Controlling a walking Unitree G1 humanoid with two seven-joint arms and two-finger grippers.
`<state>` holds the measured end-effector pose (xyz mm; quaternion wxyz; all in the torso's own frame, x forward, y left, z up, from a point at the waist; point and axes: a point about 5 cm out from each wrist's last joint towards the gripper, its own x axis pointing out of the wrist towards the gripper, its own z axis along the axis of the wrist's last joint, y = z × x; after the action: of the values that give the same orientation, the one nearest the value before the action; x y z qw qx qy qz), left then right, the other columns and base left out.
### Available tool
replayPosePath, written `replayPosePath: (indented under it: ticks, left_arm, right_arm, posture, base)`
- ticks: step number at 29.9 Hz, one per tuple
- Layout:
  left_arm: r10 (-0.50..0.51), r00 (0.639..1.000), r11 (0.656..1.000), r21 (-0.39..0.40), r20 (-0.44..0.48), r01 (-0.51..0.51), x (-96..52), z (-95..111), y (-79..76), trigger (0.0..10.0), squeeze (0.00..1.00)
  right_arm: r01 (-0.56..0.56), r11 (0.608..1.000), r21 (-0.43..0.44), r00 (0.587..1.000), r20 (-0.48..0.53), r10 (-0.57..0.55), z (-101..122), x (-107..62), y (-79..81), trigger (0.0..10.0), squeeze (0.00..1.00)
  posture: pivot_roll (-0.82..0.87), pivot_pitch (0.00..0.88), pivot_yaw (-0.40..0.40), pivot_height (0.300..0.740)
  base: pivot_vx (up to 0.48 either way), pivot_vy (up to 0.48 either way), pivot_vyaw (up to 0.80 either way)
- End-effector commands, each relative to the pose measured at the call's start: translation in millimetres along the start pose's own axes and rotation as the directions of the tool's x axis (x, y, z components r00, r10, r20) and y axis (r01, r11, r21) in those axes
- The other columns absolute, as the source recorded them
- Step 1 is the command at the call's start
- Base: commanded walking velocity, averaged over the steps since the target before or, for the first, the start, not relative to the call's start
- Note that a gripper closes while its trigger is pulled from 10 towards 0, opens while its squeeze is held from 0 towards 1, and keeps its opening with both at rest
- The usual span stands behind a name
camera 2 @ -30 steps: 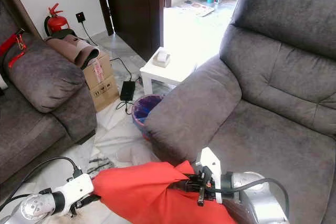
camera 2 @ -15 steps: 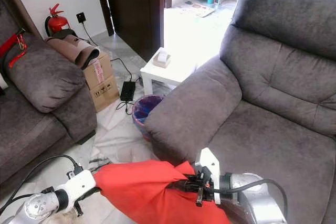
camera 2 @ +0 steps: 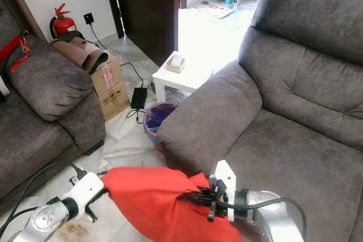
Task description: Move the pillow to the sofa from floor
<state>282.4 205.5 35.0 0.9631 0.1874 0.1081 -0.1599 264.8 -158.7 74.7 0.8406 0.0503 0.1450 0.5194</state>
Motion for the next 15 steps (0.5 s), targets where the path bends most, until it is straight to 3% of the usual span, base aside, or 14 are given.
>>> replayPosePath:
  ticks: [1, 2, 3, 8, 9, 10, 13, 15]
  left_arm:
    - [0.126, 0.988, 0.989, -0.093, 0.092, -0.118, 2.5, 20.3, 12.4, 0.0, 0.00]
    - [0.150, 0.980, 0.980, -0.147, 0.129, -0.130, 3.3, 27.7, 11.7, 0.0, 0.00]
    - [0.184, 0.967, 0.967, -0.210, 0.178, -0.145, 4.0, 38.7, 9.5, 10.0, 0.00]
    - [0.207, 0.948, 0.953, -0.269, 0.242, -0.139, 5.5, 57.0, -0.4, 10.0, 0.00]
    - [0.212, 0.946, 0.949, -0.284, 0.246, -0.139, 5.8, 60.3, -3.5, 10.0, 0.00]
    - [0.202, 0.943, 0.948, -0.295, 0.263, -0.121, 5.9, 66.5, -11.5, 10.0, 0.00]
    - [0.184, 0.944, 0.954, -0.281, 0.275, -0.104, 5.2, 69.7, -16.7, 10.0, 0.00]
    - [0.167, 0.948, 0.960, -0.265, 0.272, -0.093, 3.8, 71.3, -21.4, 10.0, 0.00]
  right_arm:
    - [0.081, 0.997, -0.008, 0.994, 0.072, -0.080, 3.9, -0.8, -3.3, 10.0, 0.00]
    - [0.108, 0.994, -0.006, 0.992, 0.069, -0.107, -0.6, -1.2, -2.6, 10.0, 0.00]
    - [0.150, 0.989, 0.003, 0.987, 0.062, -0.150, -8.6, -1.5, -0.7, 10.0, 0.00]
    - [0.275, 0.961, 0.026, 0.957, 0.089, -0.276, -19.0, 0.7, 2.9, 10.0, 0.00]
    - [0.323, 0.946, 0.024, 0.940, 0.109, -0.324, -18.9, 1.2, 2.0, 10.0, 0.00]
    - [0.420, 0.906, 0.046, 0.897, 0.127, -0.422, -19.3, 1.4, -2.7, 10.0, 0.00]
    - [0.454, 0.889, 0.064, 0.876, 0.149, -0.458, -18.1, 1.4, -4.5, 10.0, 0.00]
    - [0.506, 0.857, 0.100, 0.840, 0.171, -0.515, -16.3, 0.7, -8.4, 10.0, 0.00]
  posture:
    - [0.07, 0.143, 0.018, 0.740]
    - [0.07, 0.143, 0.019, 0.740]
    - [0.07, 0.144, 0.019, 0.740]
    - [0.07, 0.143, 0.022, 0.740]
    - [0.07, 0.143, 0.024, 0.740]
    - [0.07, 0.145, 0.030, 0.740]
    - [0.07, 0.145, 0.030, 0.740]
    - [0.07, 0.146, 0.032, 0.740]
  base:
    - [0.000, 0.000, 0.00]
    - [0.000, 0.000, 0.00]
    - [0.000, 0.000, 0.00]
    - [0.000, 0.000, 0.00]
    - [0.000, 0.000, 0.00]
    - [0.000, 0.000, 0.00]
    - [0.000, 0.000, 0.00]
    - [0.000, 0.000, 0.00]
